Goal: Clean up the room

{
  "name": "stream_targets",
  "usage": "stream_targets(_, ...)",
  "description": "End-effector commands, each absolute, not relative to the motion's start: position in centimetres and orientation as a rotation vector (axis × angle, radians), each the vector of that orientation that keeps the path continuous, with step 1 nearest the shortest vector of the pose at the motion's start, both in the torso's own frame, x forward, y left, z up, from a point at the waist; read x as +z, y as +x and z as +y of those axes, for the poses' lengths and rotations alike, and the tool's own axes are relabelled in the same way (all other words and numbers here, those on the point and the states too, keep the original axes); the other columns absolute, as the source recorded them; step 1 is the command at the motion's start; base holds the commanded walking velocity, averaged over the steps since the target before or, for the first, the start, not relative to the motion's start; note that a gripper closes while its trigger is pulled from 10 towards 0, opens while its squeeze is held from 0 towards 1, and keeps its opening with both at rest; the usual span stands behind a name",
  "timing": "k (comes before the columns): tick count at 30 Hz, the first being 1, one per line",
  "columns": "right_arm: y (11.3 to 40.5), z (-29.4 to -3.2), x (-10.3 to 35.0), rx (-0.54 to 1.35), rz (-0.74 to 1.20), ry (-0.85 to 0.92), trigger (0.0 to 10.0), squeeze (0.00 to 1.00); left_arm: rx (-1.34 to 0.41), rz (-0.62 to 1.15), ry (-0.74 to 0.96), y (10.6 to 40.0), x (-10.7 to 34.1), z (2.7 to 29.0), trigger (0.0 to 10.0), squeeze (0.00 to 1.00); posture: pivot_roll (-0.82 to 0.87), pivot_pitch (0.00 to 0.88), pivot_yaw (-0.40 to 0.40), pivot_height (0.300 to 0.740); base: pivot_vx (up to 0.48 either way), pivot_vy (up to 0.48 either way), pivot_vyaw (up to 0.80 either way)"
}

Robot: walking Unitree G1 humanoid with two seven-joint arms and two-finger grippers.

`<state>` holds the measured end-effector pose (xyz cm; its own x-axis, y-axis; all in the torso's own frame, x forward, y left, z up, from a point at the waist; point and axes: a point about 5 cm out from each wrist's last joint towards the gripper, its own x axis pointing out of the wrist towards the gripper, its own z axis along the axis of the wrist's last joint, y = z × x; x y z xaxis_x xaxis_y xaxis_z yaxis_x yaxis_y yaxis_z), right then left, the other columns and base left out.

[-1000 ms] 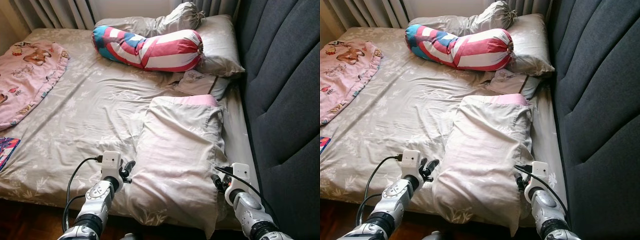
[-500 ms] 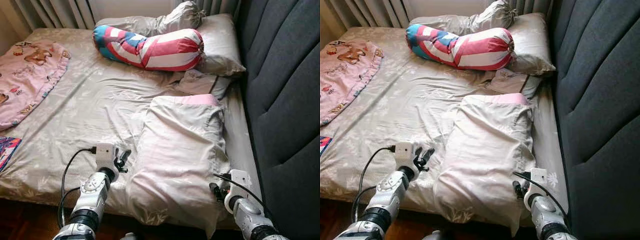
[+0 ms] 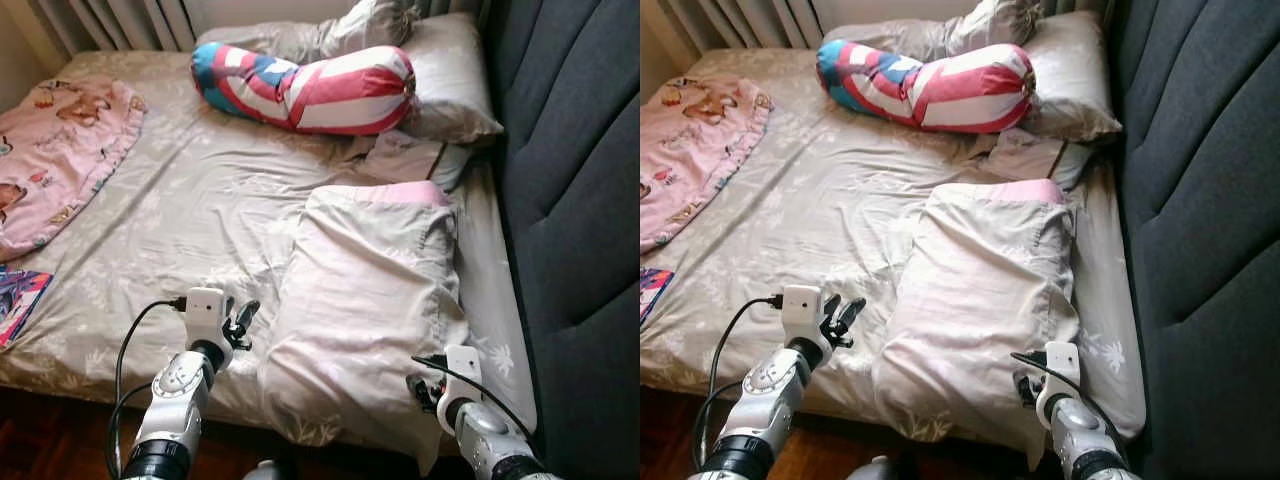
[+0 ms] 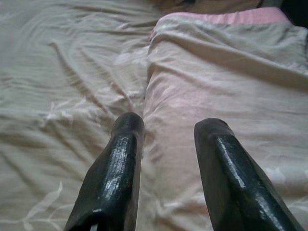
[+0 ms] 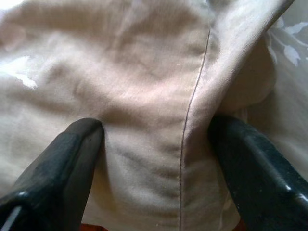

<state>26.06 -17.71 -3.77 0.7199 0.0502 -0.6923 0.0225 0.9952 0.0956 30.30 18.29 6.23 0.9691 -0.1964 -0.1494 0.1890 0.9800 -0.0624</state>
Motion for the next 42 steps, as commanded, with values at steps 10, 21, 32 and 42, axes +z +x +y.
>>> stream_targets(10, 24.1, -18.1, -5.3, -0.06, 0.843, 0.022, 10.0, 0.0, -0.205, 0.176, -0.042, 28.8, 7.0, 18.5, 10.0, 0.0, 0.05, 0.277, 0.077, 0.74, 0.0, 0.0, 0.0)
stream_targets(21, 22.7, -16.8, -6.3, -0.034, 0.901, 0.06, 7.1, 0.0, -0.22, 0.199, -0.017, 28.0, 7.7, 18.3, 10.0, 0.0, 0.07, 0.284, 0.087, 0.74, 0.0, 0.0, 0.0)
stream_targets(32, 22.0, -16.2, -6.8, -0.018, 0.923, 0.068, 0.0, 0.0, -0.24, 0.201, -0.008, 28.2, 8.2, 18.0, 10.0, 0.0, 0.08, 0.271, 0.088, 0.74, 0.0, 0.0, 0.0)
stream_targets(42, 22.2, -16.0, -6.7, -0.003, 0.919, 0.049, 0.0, 0.0, -0.256, 0.205, -0.009, 28.2, 8.3, 17.5, 10.0, 0.0, 0.08, 0.268, 0.084, 0.74, 0.0, 0.0, 0.0)
